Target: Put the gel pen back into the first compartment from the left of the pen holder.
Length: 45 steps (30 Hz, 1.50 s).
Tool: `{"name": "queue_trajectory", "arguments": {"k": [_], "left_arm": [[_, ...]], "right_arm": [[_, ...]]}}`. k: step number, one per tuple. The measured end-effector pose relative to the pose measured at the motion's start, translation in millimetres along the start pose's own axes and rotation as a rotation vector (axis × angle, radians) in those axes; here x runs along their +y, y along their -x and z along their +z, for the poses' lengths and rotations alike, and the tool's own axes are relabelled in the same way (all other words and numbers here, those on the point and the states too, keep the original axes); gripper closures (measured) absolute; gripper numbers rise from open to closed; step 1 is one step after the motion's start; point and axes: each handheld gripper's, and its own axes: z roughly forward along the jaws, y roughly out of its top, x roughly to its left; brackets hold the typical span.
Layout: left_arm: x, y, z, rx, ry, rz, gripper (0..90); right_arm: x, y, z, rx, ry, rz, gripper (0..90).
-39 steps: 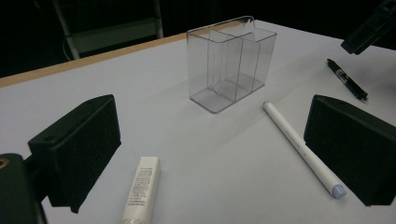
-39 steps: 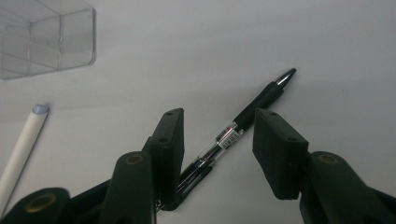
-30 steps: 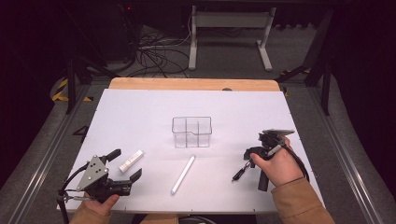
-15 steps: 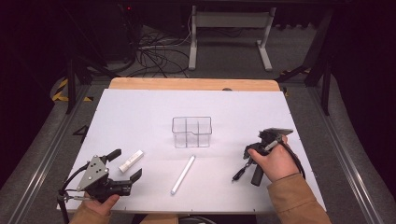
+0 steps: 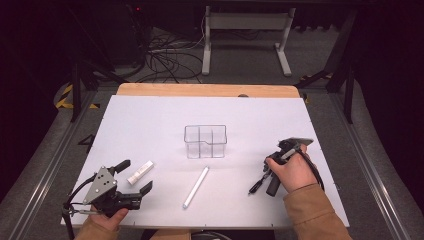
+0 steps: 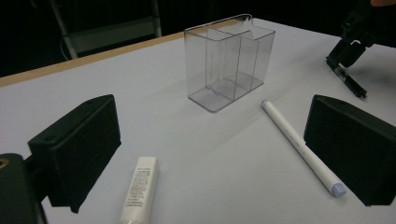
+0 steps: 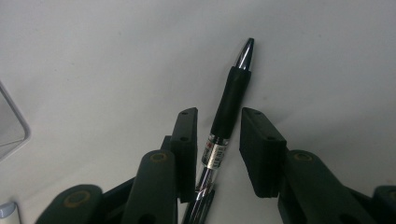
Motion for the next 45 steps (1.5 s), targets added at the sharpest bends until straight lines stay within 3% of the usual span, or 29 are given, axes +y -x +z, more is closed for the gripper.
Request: {"name": "queue_trajectory", "arguments": {"k": [9,23,33,45], "left_arm": [[-0.2,-0.7,-0.3,-0.001,-0.001,0.002,4.4],[-0.2,-0.1,-0.1,-0.001,0.001,0.002,4.4],[-0.4,0.1,-0.6,0.000,0.001,-0.003,4.4],[0.1,0.1,0.7,0.004,-0.002,0.008,4.4]], "right_arm": [[1.4,-2.5,10.4,-0.042,-0.027,0.054,73.0],[-5.0,-10.1,11.9,-0.119,0.022,0.073,79.6],[-5.4,-8.9,10.2,-0.109,0.024,0.037,80.2],[-9.7,-4.9,-18.3,0.010,0.122,-0.037,80.3]]}}
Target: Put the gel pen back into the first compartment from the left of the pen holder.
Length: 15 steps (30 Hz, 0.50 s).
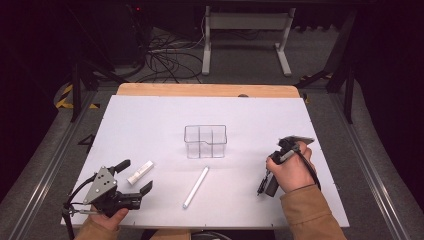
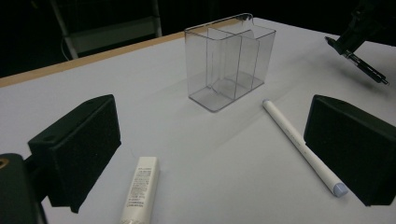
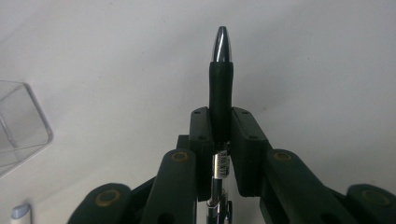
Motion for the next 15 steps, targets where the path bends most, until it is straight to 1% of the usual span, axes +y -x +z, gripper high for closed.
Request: {"name": "queue_trajectory", "arguments": {"k": [1,5,7,15], "left_arm": [[-0.1,0.5,0.2,0.000,0.001,-0.006,4.4],[0.1,-0.6,-0.1,0.001,0.001,0.003,4.4],[0.0,-0.7,-0.1,0.001,0.001,0.003,4.4],[0.0,-0.4,-0.1,0.000,0.001,-0.001,4.4]], "right_arm": [[-0.2,-0.1,-1.5,0.007,0.006,-0.005,80.3],[-1.2,-1.0,-7.4,0.017,0.033,-0.021,80.3],[-1.7,-1.4,-10.6,0.034,0.045,-0.028,80.3],[-2.0,-2.5,-18.3,0.047,0.072,-0.051,80.2]]}}
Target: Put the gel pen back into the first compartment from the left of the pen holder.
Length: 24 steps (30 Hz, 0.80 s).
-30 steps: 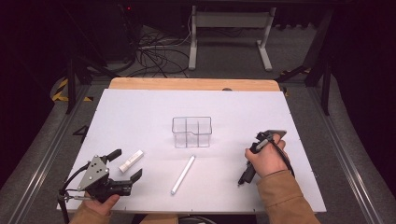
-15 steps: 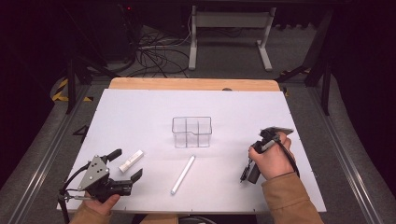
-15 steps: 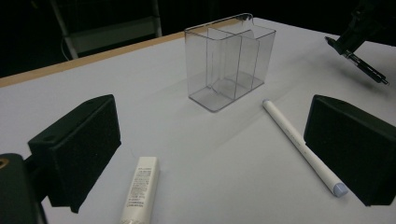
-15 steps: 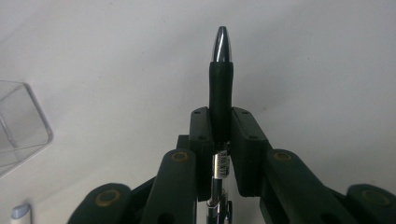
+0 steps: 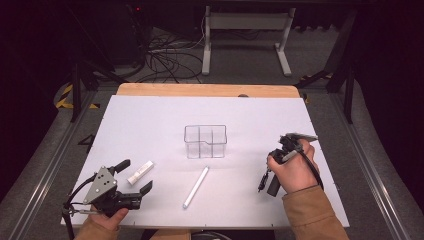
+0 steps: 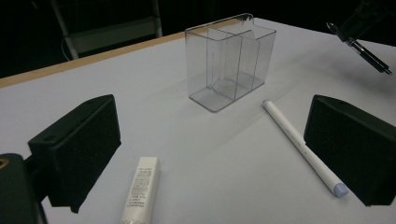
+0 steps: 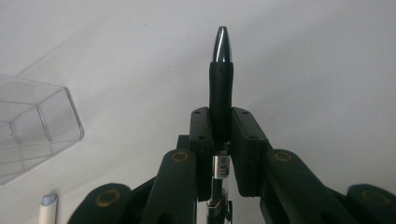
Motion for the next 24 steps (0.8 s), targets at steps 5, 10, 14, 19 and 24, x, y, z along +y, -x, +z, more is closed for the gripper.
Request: {"name": "queue_trajectory", "arguments": {"k": [5,10,14,19,24], "left_arm": [[0.0,0.4,0.7,0.000,0.002,-0.005,4.4],[0.3,0.5,0.9,-0.002,-0.002,-0.009,4.4],[0.4,-0.2,1.4,-0.002,0.000,-0.002,4.4],[0.4,0.1,1.5,-0.005,-0.003,-0.008,4.4],[0.5,0.1,1.5,-0.004,-0.003,-0.008,4.4]], "right_arm": [[-0.6,-2.5,-5.7,0.033,0.032,-0.038,80.3],[0.1,-5.5,-15.2,0.103,0.112,-0.115,80.3],[-0.6,-8.0,-22.4,0.167,0.181,-0.190,80.3],[-0.8,-12.0,-29.8,0.247,0.274,-0.296,80.3],[-3.5,-17.4,-36.8,0.305,0.336,-0.333,80.3]]}}
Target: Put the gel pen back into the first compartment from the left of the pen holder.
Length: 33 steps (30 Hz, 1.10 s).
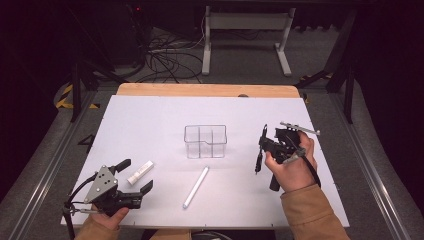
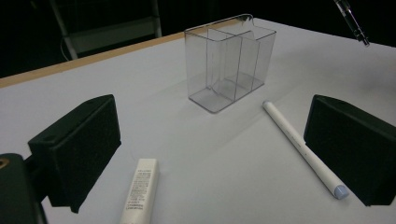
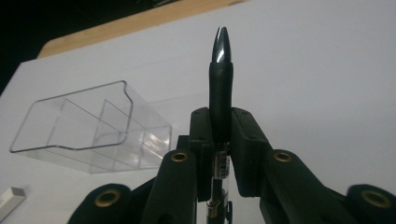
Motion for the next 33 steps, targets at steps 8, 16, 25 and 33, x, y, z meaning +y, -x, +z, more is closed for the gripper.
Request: {"name": "queue_trajectory", "arguments": {"k": [8,16,25,33], "left_arm": [[0.1,-0.5,-0.3,0.002,0.002,0.005,4.4],[0.1,-0.5,-0.4,0.003,0.003,0.005,4.4],[0.3,-0.2,-0.5,0.003,0.000,0.008,4.4],[0.1,-0.4,0.2,-0.002,0.000,0.006,4.4]], "right_arm": [[1.5,-10.9,-3.3,0.049,0.069,-0.044,80.3],[2.2,-19.6,-3.0,0.074,0.088,-0.072,80.3],[9.9,-42.2,-0.4,0.116,0.124,-0.110,80.3],[16.4,-66.0,10.2,0.165,0.144,-0.124,80.3]]}}
